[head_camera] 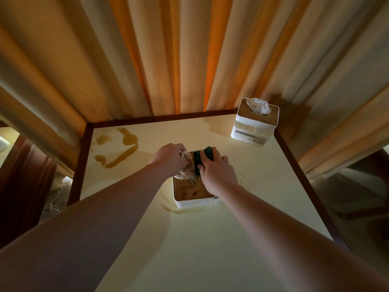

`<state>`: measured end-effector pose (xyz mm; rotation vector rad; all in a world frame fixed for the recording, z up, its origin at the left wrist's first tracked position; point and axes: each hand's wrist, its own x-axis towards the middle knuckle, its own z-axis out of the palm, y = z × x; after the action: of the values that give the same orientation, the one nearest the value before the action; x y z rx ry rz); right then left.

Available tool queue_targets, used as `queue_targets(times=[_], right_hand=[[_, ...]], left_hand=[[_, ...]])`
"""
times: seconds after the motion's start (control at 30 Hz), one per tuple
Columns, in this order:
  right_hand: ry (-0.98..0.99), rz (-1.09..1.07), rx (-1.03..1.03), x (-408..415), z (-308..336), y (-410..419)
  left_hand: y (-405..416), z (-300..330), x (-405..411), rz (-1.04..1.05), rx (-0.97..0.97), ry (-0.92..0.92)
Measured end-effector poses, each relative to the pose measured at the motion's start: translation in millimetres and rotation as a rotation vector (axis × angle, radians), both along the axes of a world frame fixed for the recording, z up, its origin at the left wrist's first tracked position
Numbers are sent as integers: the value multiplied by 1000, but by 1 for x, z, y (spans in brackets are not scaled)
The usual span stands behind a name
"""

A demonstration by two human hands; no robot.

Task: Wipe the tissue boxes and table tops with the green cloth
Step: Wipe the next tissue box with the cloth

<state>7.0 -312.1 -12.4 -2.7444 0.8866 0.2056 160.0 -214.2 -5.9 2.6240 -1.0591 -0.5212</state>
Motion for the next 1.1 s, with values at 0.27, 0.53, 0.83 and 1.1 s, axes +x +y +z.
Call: queue_targets(times=[0.27,0.53,0.83,1.1], right_hand=[[33,42,55,-10,5,-4],[95,114,44,-79,12,27],[43,76,-6,-25,6,4],[46,76,8,3,8,-13]], left_hand=[[-1,1,-3,13,2,-9],[0,1,-5,23,-12,28],[1,2,-8,34,-11,14],[0,4,-10,54,-6,-3]])
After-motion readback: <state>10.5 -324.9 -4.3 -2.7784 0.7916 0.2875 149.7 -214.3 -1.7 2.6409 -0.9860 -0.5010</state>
